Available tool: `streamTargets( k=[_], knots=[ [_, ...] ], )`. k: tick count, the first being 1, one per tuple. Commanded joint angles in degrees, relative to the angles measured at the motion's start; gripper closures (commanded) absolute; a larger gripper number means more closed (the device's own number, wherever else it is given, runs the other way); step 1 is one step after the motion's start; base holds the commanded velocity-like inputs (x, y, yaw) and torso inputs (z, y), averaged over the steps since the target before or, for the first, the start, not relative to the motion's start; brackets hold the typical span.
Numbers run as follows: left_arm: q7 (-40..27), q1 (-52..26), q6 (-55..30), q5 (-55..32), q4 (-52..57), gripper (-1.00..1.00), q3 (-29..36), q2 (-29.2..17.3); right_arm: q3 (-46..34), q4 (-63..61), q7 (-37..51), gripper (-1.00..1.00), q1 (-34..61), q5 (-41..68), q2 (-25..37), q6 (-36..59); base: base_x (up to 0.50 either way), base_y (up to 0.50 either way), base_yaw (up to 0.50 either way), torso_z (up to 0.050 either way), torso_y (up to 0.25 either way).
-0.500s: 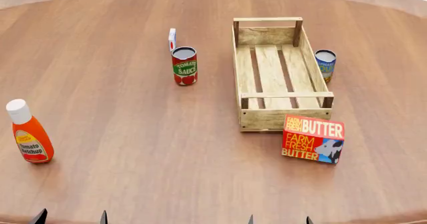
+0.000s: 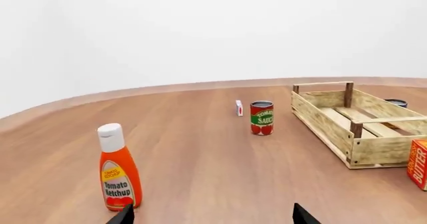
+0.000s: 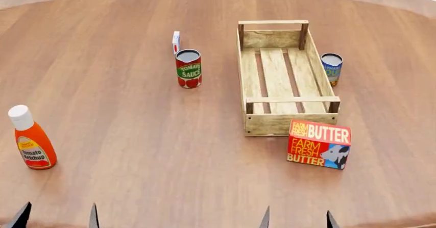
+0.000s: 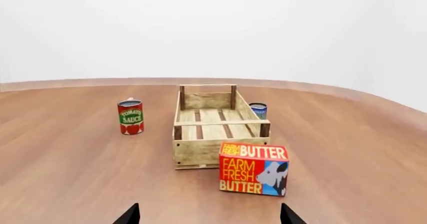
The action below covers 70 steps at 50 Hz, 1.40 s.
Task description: Pick up the butter and put it in the tray.
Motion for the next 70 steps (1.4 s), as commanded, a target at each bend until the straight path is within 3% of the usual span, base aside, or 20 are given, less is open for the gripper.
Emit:
streamTargets(
  k=[1, 13, 34, 70],
  knots=[
    [-0.2, 1.6, -4.8, -0.9, 13.1, -1.0, -0.5, -0.1, 1.2, -13.3, 0.7, -1.0, -0.3, -0.3, 1.1, 4.7, 0.0, 0.0, 0.0, 0.0, 0.0],
    [-1.3, 2.4, -10.9, -3.2, 26.8, -1.0, -0.6, -1.7, 0.8, -30.2, 2.4, -1.0, 0.9, 0.0, 2.9, 14.4, 0.0, 0.0, 0.0, 0.0, 0.0],
    [-2.8, 2.5, -12.3, -5.4, 29.6, -1.0, -0.1, -3.6, -1.8, -29.8, 6.2, -1.0, 1.7, -4.8, 4.9, 15.6, 0.01, 0.0, 0.0, 0.0, 0.0],
    [-4.9, 2.6, -12.6, -7.3, 30.4, -1.0, 1.2, -5.8, -3.3, -29.6, 6.8, -1.0, 1.9, -2.4, 6.7, 16.0, 0.5, 0.0, 0.0, 0.0, 0.0]
  ],
)
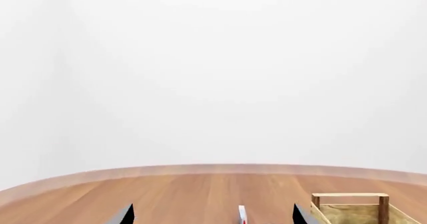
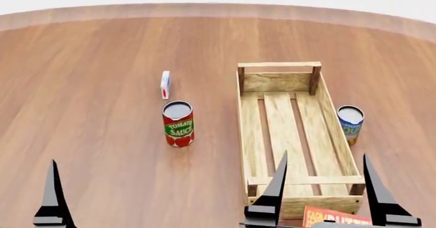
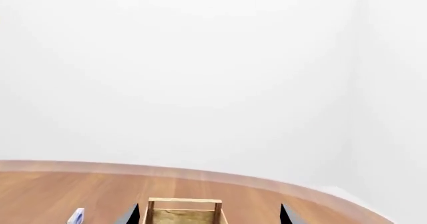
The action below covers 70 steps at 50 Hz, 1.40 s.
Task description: Pick up the butter and put it in the tray.
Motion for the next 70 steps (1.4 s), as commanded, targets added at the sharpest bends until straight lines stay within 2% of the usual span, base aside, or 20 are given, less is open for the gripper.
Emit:
streamTargets(
  k=[1, 23, 25, 31, 70],
  knots=[
    [1.9, -0.1, 0.4, -0.9, -0.3, -1.0, -0.9, 0.8, 0.8, 0.9, -1.6, -1.0, 0.1, -0.3, -0.8, -1.1, 0.5, 0.0, 0.0, 0.0, 0.0],
    [1.0, -0.3, 0.6, -2.4, -0.7, -1.0, -0.6, -0.1, -0.2, 2.0, -1.2, -1.0, -0.2, 0.9, 0.0, -2.7, 0.5, 0.0, 0.0, 0.0, 0.001],
    [0.9, -0.3, 0.4, -2.5, -0.6, -1.0, -0.6, -0.2, 0.5, 2.0, -2.4, -1.0, -1.2, 3.5, 0.0, -5.9, 0.17, 0.03, 0.0, 0.0, 0.0],
    [0.6, -0.3, 0.3, -2.7, -0.3, -1.0, -0.5, -0.4, 1.4, 2.0, -3.2, -1.0, -1.6, 6.6, -0.2, -6.8, 0.0, -0.04, 0.0, 0.0, 0.002],
    [-1.2, -0.4, 0.6, -3.7, -0.6, -1.0, 0.2, -1.8, 0.2, 3.1, -1.7, -1.0, -1.4, 7.3, 1.0, -8.4, 0.0, -0.49, 0.0, 0.0, 0.0]
  ],
)
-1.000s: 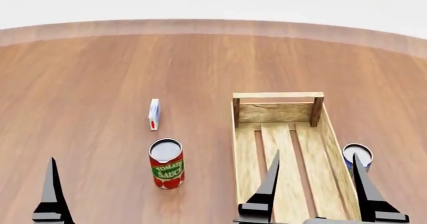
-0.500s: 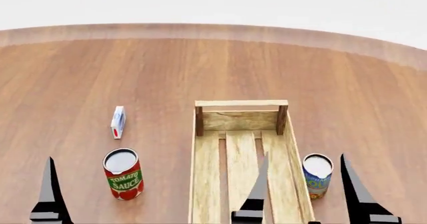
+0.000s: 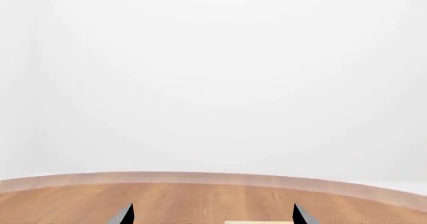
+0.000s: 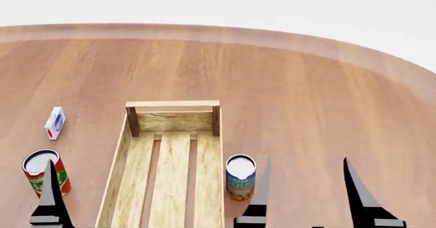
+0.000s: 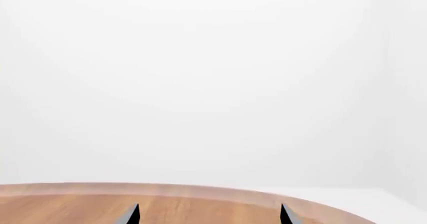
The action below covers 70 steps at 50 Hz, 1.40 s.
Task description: Pick up the butter and put it in the tray.
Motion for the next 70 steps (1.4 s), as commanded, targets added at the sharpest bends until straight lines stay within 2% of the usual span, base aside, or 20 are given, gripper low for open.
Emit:
streamTargets(
  k=[1, 15, 17, 47, 53, 58, 61, 70],
  knots=[
    [2.0, -0.1, 0.7, -0.5, -0.8, -1.0, -1.0, 1.1, 1.5, 0.8, -0.5, -1.0, 0.2, -1.0, -1.4, -1.4, 0.0, 0.0, 0.0, 0.0, 0.0],
    [1.6, -0.2, 1.0, -0.7, -1.1, -1.0, -0.6, 0.7, -0.1, 0.2, -2.2, -1.0, -1.5, -1.2, 0.9, -4.8, 0.0, 0.0, 0.01, 0.0, 0.0],
    [1.5, -0.2, 1.1, -0.8, -1.2, -1.0, -0.5, 0.7, -1.0, 0.0, -1.4, -1.0, -1.4, -4.1, 1.4, -4.2, 0.0, 0.0, 0.5, 0.0, 0.0],
    [-0.3, -0.4, 1.3, -1.9, -1.1, -1.0, 0.5, -0.9, -3.5, 1.6, -1.4, -1.0, -0.7, -3.1, 2.7, -4.7, 0.0, 0.0, 0.5, 0.0, 0.0],
    [-0.7, -0.5, 1.0, -2.3, -0.7, -1.0, 0.3, -1.3, -4.2, 1.5, -1.4, -1.0, -0.3, -3.5, 3.2, -2.5, -0.02, 0.08, 0.42, 0.0, 0.0],
    [-1.0, -0.5, 1.3, -2.4, -1.0, -1.0, 0.5, -1.5, -2.1, 0.0, -2.9, -1.0, -2.3, -0.4, 5.1, -3.4, -0.03, 0.14, 0.0, 0.0, 0.0],
    [-1.1, -0.5, 1.3, -2.5, -0.8, -1.0, 0.6, -1.6, 0.0, -0.2, -5.6, -1.0, -4.4, 5.0, 6.4, -5.0, 0.0, 0.0, 0.0, 0.0, 0.0],
    [-1.5, -0.7, 1.6, -2.6, -1.5, -1.0, 1.0, -1.9, 3.2, -5.0, -10.4, -1.0, -8.0, 9.8, 15.4, 0.6, 0.0, 0.0, 0.0, 0.0, 0.0]
  ],
)
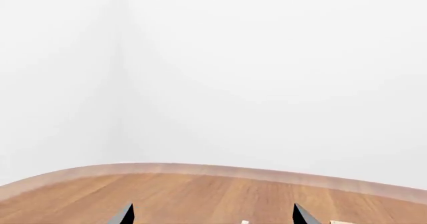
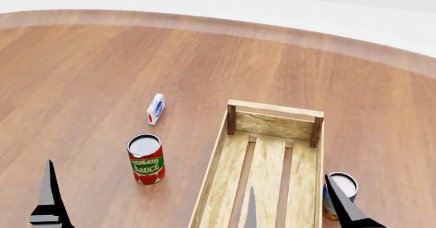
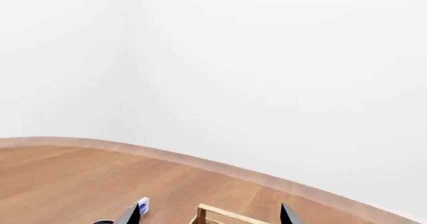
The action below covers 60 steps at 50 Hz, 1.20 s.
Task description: Pick up the butter and put it in the tray.
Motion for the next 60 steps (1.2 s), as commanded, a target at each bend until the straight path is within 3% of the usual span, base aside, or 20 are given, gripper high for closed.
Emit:
streamTargets(
  k=[1, 11, 25, 43, 46, 51, 60],
  knots=[
    [2.0, -0.2, 0.8, -0.5, -0.8, -1.0, -0.8, 1.0, 5.1, -3.8, -7.2, -1.0, -3.0, 5.1, 6.2, 0.5, 0.0, 0.0, 0.0, 0.0, 0.0],
    [1.5, -0.4, 1.0, -0.9, -1.1, -1.0, -0.8, 0.7, 6.3, -6.0, -13.9, -1.0, -0.6, 11.7, 13.4, 3.5, 0.0, 0.0, 0.0, 0.0, 0.0],
    [1.0, -0.5, 1.5, -0.8, -2.1, -1.0, -0.2, 0.3, 5.2, -5.7, -20.2, -1.0, 7.8, 15.9, 24.3, 15.5, 0.0, 0.0, 0.0, 0.0, 0.0],
    [0.3, -0.6, 1.6, -1.4, -2.1, -1.0, 0.0, -0.3, -7.6, -1.6, -27.6, -1.0, 21.5, 16.4, 28.7, 31.5, 0.0, 0.0, 0.0, 0.0, 0.0],
    [0.2, -0.7, 1.7, -1.5, -2.1, -1.0, -0.1, -0.4, -8.1, -1.8, -28.0, -1.0, 23.3, 17.3, 28.8, 33.9, 0.0, 0.0, 0.0, 0.0, 0.0],
    [0.1, -0.8, 1.9, -1.5, -2.7, -1.0, 0.2, -0.4, -7.8, -2.3, -26.7, -1.0, 28.1, 25.0, 28.0, 47.9, 0.0, 0.0, 0.0, 0.0, 0.0],
    [-0.2, -0.8, 2.1, -1.6, -2.7, -1.0, 0.5, -0.6, -8.4, -3.8, -28.3, -1.0, 30.1, 28.4, 29.2, 52.4, 0.0, 0.0, 0.0, 0.0, 0.0]
  ],
)
